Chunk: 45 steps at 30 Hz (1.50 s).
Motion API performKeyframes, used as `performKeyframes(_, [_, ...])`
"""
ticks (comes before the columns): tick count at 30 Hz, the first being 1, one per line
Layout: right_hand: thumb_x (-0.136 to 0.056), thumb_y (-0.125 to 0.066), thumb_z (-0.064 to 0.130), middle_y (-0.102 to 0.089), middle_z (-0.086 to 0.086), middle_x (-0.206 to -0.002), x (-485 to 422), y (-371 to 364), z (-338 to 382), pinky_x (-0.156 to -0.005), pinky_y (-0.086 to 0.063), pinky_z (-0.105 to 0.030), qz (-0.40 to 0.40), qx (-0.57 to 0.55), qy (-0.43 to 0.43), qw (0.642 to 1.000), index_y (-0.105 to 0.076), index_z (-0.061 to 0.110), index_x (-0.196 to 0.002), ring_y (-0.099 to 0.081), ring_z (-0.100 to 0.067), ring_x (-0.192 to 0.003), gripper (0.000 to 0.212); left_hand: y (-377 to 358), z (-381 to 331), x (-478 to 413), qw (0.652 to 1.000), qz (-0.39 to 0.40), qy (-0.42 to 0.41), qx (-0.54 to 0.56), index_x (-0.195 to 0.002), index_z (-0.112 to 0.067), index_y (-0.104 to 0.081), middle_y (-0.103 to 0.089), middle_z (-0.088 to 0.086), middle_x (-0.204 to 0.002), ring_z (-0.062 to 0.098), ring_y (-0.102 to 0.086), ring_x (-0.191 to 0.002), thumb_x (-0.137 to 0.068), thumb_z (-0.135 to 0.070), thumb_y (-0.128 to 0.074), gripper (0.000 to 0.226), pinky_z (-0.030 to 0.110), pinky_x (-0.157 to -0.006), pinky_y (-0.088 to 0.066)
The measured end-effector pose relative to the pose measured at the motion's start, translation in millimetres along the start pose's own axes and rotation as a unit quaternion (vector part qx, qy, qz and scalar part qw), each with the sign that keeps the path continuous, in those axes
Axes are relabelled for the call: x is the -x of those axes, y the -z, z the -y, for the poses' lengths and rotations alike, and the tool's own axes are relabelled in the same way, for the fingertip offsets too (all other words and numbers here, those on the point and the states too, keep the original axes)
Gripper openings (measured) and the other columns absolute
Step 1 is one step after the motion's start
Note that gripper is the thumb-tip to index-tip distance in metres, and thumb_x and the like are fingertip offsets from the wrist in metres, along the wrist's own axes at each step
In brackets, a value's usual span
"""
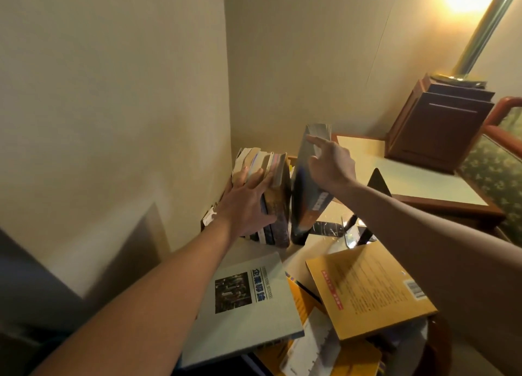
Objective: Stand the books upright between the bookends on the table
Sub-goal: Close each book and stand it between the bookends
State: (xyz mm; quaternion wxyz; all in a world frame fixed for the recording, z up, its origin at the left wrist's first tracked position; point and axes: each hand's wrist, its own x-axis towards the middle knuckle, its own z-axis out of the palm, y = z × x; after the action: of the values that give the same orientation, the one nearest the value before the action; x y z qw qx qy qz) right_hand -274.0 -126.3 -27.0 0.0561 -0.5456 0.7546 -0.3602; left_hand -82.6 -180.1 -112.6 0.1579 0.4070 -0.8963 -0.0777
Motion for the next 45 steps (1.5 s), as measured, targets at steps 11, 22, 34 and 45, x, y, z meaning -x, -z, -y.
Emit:
performKeyframes(11, [-0.096, -0.044, 0.011, -0.04, -0.013, -0.153, -14, -33, -17, -0.113, -0.001, -0.074, 0.084, 0.034, -0.056, 0.994, -0.037, 0.04, -0.151, -0.02, -0.038, -0.148, 0.062, -9, -8, -1, 0.999, -0.019, 0.016, -0.038, -0.159, -0.04, -0.007, -0.014, -0.005, -0.168, 0.028, 0.002, -0.154, -0.081, -0.061, -0.066, 0.1, 0.053, -0.122, -0.022])
performKeyframes(22, [-0.105, -0.021, 0.05, -0.026, -0.015, -0.162, -23, -33, -19, -0.119, -0.024, -0.052, 0.192, 0.011, -0.132, 0.972, -0.001, 0.036, -0.159, -0.029, -0.039, -0.146, 0.059, -9, -27, -7, 0.998, -0.044, 0.049, 0.016, -0.155, -0.037, -0.03, -0.025, -0.01, -0.164, 0.02, -0.008, -0.154, -0.085, -0.084, -0.022, 0.085, 0.052, -0.122, -0.016])
performKeyframes(34, [-0.106, -0.029, 0.035, -0.035, -0.017, -0.157, -23, -38, -19, -0.105, -0.045, -0.045, 0.192, -0.036, -0.138, 0.971, 0.001, 0.036, -0.159, -0.05, -0.036, -0.129, 0.061, -3, -35, -38, 0.996, 0.032, 0.075, -0.03, -0.157, -0.047, -0.011, -0.006, -0.012, -0.168, 0.02, 0.007, -0.155, -0.091, -0.079, 0.0, 0.074, 0.057, -0.122, 0.003])
performKeyframes(45, [-0.106, -0.032, 0.041, -0.041, -0.018, -0.153, -16, -34, -10, -0.083, -0.056, -0.045, 0.186, -0.01, -0.138, 0.973, 0.001, 0.038, -0.159, -0.059, -0.033, -0.111, 0.062, 2, -37, -34, 0.995, 0.055, 0.083, -0.01, -0.157, -0.046, -0.009, -0.002, -0.013, -0.168, 0.02, 0.012, -0.154, -0.093, -0.078, -0.002, 0.073, 0.062, -0.121, -0.013])
